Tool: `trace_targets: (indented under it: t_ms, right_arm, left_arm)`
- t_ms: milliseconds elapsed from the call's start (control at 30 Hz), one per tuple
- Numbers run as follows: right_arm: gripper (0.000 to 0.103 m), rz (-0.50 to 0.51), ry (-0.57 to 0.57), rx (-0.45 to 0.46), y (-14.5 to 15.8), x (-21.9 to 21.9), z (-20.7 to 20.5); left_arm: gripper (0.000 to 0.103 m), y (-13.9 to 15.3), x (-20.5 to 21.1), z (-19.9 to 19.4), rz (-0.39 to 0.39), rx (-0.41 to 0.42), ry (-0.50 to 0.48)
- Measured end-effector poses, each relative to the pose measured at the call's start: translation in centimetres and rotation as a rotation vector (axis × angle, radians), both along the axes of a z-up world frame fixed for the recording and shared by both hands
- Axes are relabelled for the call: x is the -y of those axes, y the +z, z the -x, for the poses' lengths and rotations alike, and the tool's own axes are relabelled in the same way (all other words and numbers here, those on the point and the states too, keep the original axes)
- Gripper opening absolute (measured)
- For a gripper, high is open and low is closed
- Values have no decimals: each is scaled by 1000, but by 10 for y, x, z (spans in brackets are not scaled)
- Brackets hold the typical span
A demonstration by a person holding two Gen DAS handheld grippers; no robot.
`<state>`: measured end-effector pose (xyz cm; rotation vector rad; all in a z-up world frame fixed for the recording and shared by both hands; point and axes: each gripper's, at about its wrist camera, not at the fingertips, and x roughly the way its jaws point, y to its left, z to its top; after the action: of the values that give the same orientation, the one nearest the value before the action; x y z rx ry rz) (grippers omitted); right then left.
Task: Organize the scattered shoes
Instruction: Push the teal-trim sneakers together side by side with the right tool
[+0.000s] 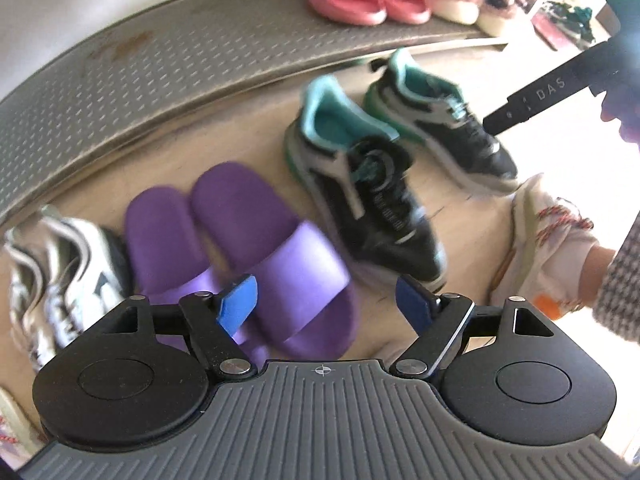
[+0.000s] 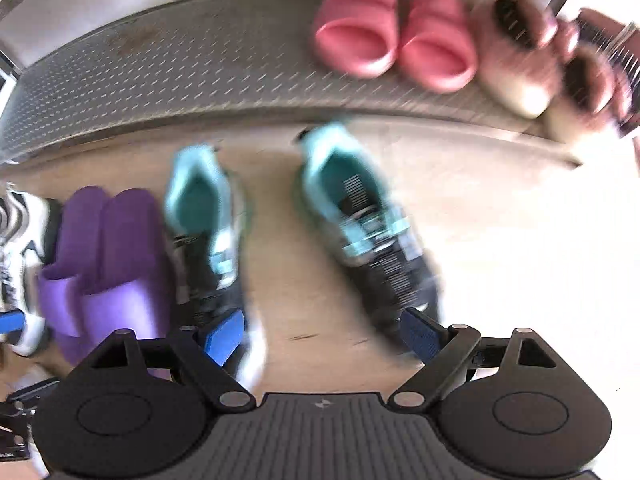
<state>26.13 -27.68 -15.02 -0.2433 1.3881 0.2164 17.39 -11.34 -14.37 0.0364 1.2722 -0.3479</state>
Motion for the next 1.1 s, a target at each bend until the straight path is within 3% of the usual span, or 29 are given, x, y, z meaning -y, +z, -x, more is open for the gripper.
trace_targets:
  t_ms: [100,200,467,633,700,733,800,933,1100]
  right_arm:
    - [95,14,36,92,-5,23,-6]
    - [95,-6,81,138,-20,33,-10]
    - [95,121,209,99,-95,15,-36]
    - [99,239,240,-24,-141,6,-38]
    - [84,258,203,-67,-148,7,-37]
    - [81,265,179,-90,-151,8,-37]
    - [63,239,93,-109,-144,8,-40]
    - [59,111,-67,-131,-117,14,-50]
    - [59,114,-29,-165,-103,2,-33]
  left_arm:
    - [85,-4,21,-7,13,-2,-13]
    - [85,-9,35,-15,9,-4,-35]
    - [85,-31,36,-37,-15,-26,-17]
    - [85,-44,22,-38,-31,-52,7]
    - [85,-47,16,-36,-39,-60,15]
    - [85,-48,15,-36,-40,-61,16]
    - [85,-47,9,-32,-42,-61,20]
    - [85,-42,-3,-23,-43,-56,31]
    - [85,-31,-11,-10,-39,-55,42]
